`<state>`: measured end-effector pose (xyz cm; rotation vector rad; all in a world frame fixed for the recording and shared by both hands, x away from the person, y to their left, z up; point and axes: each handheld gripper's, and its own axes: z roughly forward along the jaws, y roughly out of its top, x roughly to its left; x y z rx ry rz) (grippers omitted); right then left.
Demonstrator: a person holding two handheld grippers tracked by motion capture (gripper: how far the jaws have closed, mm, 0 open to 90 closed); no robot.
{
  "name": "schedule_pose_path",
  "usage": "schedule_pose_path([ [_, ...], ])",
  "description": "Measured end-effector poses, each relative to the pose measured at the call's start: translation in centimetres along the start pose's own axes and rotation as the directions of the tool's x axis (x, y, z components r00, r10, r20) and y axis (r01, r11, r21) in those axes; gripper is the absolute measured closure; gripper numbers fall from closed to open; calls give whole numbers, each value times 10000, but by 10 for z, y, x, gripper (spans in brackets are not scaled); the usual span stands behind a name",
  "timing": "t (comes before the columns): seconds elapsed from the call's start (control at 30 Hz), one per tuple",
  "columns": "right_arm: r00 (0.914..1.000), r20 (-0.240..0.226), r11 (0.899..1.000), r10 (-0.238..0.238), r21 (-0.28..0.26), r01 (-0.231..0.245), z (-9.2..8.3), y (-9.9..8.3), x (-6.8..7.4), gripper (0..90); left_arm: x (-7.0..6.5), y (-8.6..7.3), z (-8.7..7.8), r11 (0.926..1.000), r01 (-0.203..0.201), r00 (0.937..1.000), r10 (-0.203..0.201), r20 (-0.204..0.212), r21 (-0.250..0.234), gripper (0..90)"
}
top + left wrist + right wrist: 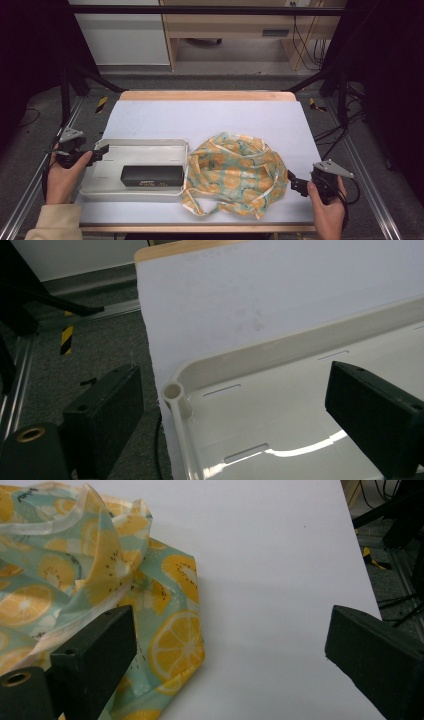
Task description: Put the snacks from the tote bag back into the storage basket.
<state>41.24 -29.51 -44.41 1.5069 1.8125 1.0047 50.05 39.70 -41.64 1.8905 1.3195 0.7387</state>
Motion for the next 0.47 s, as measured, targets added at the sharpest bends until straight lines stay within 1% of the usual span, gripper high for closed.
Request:
schedule_pose_path([
  [0.07, 10000, -82, 9999, 57, 156, -56, 2, -3, 0, 65, 1, -2, 1, 10000, -55, 9999, 56, -163, 77, 90],
  [0.17, 9999, -163, 9986, -28, 519, 37, 7, -8, 0, 63, 2, -5, 3, 9996, -161, 9992, 169, -375, 221, 90],
  [0.27, 9994, -278, 9967, -183, 786, 204, 10, -11, 1, 63, 1, -6, 5, 9991, -254, 9986, 270, -459, 341, 91],
  [0.3, 9993, -353, 9958, -159, 897, 190, 11, -11, 2, 63, 1, -7, 6, 9986, -339, 9980, 360, -519, 414, 91],
  [0.4, 9985, -335, 9922, -439, 1156, 475, 14, -13, 4, 63, 0, -8, 7, 9976, -424, 9974, 454, -558, 541, 92],
  [0.47, 9987, -318, 9915, -406, 1220, 442, 15, -13, 5, 63, 0, -8, 8, 9975, -437, 9973, 469, -573, 560, 92],
])
